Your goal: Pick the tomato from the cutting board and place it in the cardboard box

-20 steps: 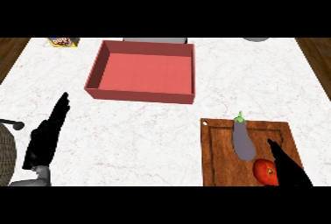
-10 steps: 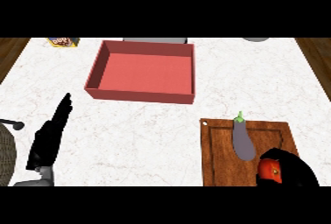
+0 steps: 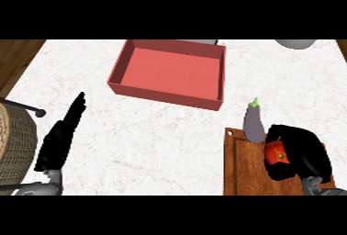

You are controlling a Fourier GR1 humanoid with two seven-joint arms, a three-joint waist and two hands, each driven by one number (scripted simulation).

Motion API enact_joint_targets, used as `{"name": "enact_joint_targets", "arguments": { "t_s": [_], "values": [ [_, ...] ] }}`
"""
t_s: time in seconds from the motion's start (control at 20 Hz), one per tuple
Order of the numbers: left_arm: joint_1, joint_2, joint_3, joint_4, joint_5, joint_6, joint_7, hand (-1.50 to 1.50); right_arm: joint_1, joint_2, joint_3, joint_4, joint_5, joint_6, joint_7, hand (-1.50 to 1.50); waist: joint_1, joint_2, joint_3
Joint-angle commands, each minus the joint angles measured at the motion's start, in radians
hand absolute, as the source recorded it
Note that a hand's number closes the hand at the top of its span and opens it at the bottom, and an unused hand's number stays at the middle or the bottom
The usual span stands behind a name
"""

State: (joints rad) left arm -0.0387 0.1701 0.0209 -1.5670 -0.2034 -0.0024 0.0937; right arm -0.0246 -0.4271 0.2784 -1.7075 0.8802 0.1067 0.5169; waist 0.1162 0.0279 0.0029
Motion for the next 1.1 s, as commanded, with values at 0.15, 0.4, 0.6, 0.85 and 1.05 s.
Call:
{"name": "enact_joint_targets", "arguments": {
  "t_s": [0.15,0.4,0.6,0.85,1.05],
  "values": [
    [-0.05,-0.027,-0.061,0.007,-0.011,-0.025,-0.004,0.0,-0.29,-0.155,0.023,0.12,-0.056,0.095,-0.372,1.5,0.094,0.033,0.005],
    [-0.056,-0.038,-0.066,0.023,-0.017,-0.016,-0.007,0.0,-0.482,-0.197,-0.052,0.29,-0.143,0.094,-0.614,1.5,0.075,0.028,0.004],
    [-0.078,-0.007,-0.031,0.026,-0.012,-0.02,-0.004,0.0,-0.6,-0.131,-0.123,0.397,-0.312,0.127,-0.786,1.5,0.068,0.024,0.004],
    [-0.081,-0.016,-0.02,0.041,-0.019,0.004,0.01,0.0,-0.74,-0.076,-0.192,0.548,-0.484,0.227,-0.993,1.5,0.04,0.016,0.002],
    [-0.115,-0.01,-0.016,0.047,-0.022,0.001,0.022,0.0,-0.882,-0.061,-0.218,0.723,-0.528,0.301,-1.12,1.5,0.013,0.012,0.0]
  ]
}}
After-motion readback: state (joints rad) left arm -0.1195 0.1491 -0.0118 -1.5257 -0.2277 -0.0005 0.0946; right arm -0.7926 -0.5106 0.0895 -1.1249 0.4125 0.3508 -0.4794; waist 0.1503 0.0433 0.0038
